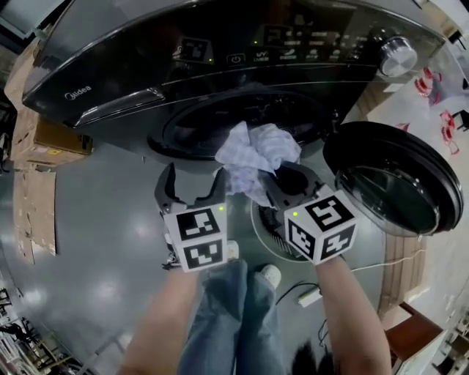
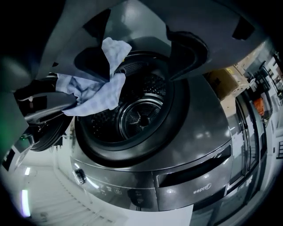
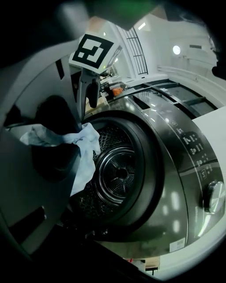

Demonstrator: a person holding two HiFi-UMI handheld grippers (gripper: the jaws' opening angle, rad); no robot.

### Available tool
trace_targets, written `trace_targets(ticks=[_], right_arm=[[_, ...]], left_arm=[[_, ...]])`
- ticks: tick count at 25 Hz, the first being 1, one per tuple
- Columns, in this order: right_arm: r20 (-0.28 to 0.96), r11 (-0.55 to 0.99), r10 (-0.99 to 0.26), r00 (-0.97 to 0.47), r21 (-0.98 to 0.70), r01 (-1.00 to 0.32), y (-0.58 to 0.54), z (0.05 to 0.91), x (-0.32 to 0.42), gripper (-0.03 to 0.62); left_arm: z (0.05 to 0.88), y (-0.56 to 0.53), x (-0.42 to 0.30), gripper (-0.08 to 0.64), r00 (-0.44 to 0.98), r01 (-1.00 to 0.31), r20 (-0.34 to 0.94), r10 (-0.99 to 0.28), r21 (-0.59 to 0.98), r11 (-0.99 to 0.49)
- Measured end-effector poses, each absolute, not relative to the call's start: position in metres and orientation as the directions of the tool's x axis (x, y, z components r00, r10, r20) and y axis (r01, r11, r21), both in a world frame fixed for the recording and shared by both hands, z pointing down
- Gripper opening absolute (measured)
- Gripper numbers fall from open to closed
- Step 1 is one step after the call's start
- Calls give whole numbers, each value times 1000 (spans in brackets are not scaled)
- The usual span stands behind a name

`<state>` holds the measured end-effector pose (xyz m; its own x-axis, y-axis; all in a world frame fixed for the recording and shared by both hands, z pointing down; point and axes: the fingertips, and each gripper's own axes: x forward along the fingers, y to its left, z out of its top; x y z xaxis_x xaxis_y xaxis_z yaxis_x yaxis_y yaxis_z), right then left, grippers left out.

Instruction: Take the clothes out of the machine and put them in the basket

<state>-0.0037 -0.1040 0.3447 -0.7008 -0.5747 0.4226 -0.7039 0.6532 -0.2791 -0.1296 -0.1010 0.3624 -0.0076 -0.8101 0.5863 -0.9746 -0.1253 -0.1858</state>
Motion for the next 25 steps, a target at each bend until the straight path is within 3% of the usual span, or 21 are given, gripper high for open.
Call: trace_targets(ticks=[14, 20, 25], right_arm=[[426, 481, -654, -625, -403, -779, -32, 319, 49, 48], [493, 363, -671, -554, -433, -825, -5, 337, 90, 48], [626, 281, -649, -433, -332, -900, 13, 364, 122, 49]], left_arm=[[345, -66, -74, 377, 136, -945, 607, -783, -158, -286], [355, -55, -55, 376, 166, -926, 632, -757, -164, -341], [361, -53, -34, 376, 210, -901, 644, -736, -164, -401]])
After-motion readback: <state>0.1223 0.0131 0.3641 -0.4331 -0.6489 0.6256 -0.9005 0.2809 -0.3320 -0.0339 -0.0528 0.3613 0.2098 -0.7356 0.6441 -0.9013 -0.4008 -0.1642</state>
